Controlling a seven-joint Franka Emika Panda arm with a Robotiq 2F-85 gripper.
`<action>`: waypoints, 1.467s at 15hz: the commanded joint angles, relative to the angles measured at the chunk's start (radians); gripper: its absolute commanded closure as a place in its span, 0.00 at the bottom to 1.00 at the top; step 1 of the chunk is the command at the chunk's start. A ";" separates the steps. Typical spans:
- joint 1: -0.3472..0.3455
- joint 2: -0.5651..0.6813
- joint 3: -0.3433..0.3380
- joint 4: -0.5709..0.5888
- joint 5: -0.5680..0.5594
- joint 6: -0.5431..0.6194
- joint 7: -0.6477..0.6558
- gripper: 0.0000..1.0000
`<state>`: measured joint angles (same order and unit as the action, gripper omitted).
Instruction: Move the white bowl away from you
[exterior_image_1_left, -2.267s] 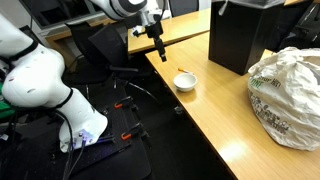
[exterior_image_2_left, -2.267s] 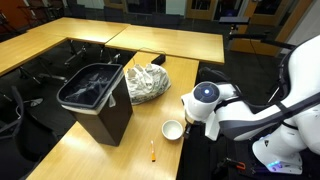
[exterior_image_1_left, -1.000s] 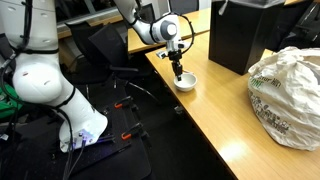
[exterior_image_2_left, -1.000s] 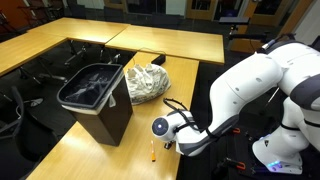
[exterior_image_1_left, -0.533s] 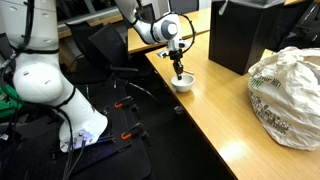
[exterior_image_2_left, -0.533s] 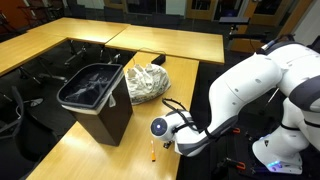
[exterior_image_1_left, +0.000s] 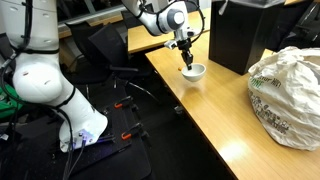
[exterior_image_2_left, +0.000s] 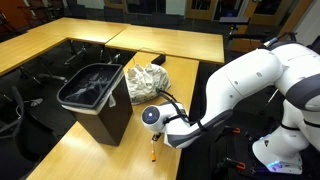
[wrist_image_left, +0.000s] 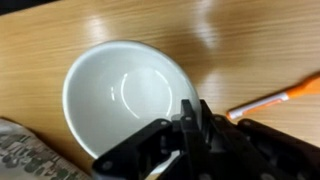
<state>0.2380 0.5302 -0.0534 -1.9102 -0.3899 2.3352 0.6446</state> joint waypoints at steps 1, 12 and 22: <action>-0.005 0.078 0.003 0.123 0.073 -0.026 -0.057 0.97; -0.010 0.240 -0.002 0.305 0.164 0.007 -0.128 0.64; -0.034 -0.144 0.003 -0.072 0.212 0.053 -0.154 0.00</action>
<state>0.2114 0.5568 -0.0548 -1.7941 -0.2036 2.3371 0.4911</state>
